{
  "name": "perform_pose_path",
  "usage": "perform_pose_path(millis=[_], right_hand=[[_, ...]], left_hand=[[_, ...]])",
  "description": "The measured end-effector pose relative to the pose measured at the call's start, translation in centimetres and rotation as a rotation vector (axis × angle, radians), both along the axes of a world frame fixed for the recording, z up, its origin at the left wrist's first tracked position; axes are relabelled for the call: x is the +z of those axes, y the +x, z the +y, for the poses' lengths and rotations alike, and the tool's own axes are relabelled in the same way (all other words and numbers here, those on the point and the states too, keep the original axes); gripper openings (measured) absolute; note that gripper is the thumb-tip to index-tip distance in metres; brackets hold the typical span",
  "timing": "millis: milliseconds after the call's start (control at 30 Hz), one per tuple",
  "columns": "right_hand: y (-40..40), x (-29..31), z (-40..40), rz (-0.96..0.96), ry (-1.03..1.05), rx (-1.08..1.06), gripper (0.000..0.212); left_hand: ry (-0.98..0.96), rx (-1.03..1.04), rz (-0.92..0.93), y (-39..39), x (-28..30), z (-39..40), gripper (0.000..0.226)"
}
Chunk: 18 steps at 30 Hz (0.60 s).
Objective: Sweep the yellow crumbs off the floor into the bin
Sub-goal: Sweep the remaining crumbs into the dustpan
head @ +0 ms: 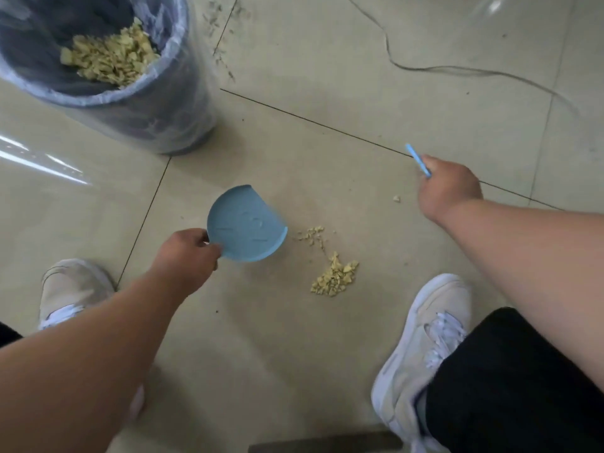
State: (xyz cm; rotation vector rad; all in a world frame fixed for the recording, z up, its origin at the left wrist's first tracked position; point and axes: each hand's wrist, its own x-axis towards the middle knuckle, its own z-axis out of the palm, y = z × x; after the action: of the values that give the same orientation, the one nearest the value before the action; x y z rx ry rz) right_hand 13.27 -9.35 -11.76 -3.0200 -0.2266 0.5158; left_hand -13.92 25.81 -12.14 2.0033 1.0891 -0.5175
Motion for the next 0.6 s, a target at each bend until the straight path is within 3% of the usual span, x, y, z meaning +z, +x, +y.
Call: perform_pose_path(millis=[133,233,333,500,600], right_hand=[[-0.9,-1.7,-0.4,0.079,-0.058,0.026,0.047],[-3.5,-1.8,2.6,0.143,-0.032,0.067,0.042],[-7.4,-1.2,6.1,0.222,0.002,0.199,0.037],[-13.8,0.0,9.4,0.353,0.066,0.341,0.056],[-13.2,0.4,10.0,0.255,0.069,0.417,0.040]], left_hand=[[0.171,-0.224,0.068,0.4,0.5,3.8,0.044],[0.221,-0.333,0.095,1.8,0.8,5.6,0.044],[0.214,-0.328,0.072,4.3,1.3,5.7,0.040],[0.224,-0.335,-0.023,7.8,2.3,4.0,0.040],[0.229,-0.280,-0.056,7.7,2.3,3.8,0.042]])
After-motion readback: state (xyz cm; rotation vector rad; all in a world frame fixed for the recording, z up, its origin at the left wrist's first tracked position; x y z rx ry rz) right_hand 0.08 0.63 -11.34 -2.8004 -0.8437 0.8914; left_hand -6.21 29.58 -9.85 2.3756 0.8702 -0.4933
